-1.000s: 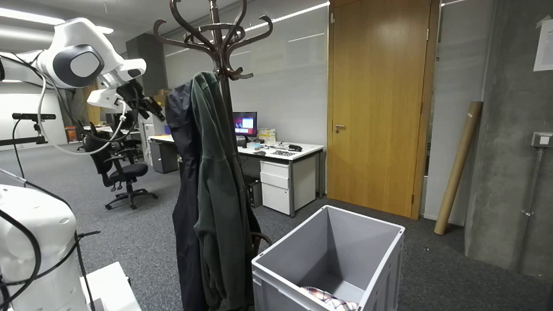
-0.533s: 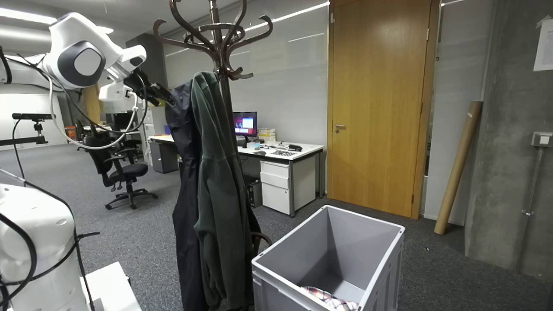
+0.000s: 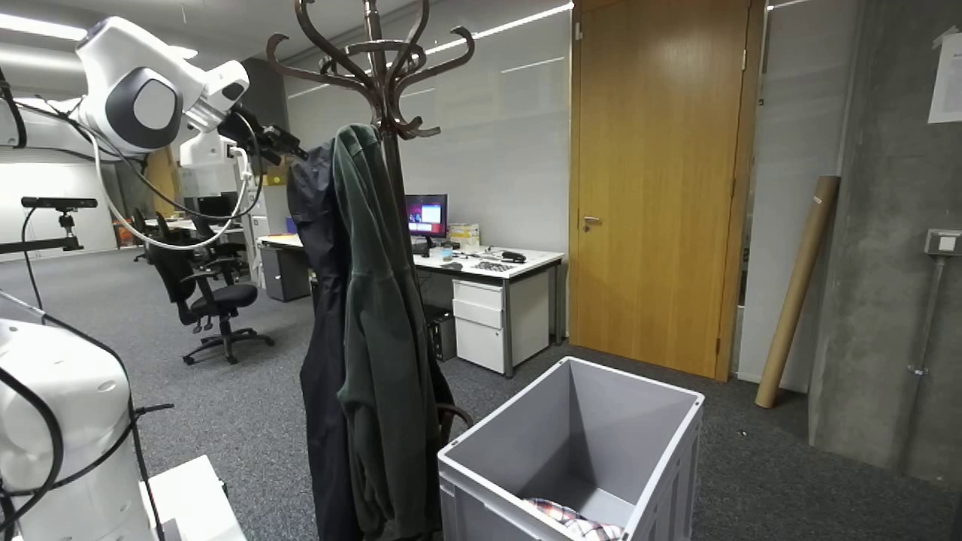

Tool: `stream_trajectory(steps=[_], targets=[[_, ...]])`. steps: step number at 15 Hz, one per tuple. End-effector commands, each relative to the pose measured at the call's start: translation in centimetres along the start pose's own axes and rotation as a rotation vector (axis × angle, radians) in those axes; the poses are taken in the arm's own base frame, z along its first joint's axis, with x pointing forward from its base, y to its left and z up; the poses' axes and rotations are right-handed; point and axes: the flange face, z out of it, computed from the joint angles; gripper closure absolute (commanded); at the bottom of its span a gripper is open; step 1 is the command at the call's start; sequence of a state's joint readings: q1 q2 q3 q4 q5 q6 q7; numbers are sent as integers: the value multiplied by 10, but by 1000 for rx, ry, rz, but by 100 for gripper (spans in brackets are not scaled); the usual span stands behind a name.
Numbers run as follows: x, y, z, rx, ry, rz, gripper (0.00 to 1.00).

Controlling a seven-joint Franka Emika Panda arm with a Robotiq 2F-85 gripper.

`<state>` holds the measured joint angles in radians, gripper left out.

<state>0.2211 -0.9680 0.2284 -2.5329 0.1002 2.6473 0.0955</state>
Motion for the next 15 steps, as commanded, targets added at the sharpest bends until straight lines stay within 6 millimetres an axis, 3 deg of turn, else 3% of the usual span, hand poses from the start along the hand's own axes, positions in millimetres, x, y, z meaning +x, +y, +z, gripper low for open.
stream_trajectory(steps=[1, 8, 9, 15], targets=[[17, -5, -10, -5, 108, -56, 0], [29, -20, -30, -30, 333, -79, 0], [23, -20, -26, 5, 262, -70, 0], [25, -21, -27, -18, 297, -78, 0]])
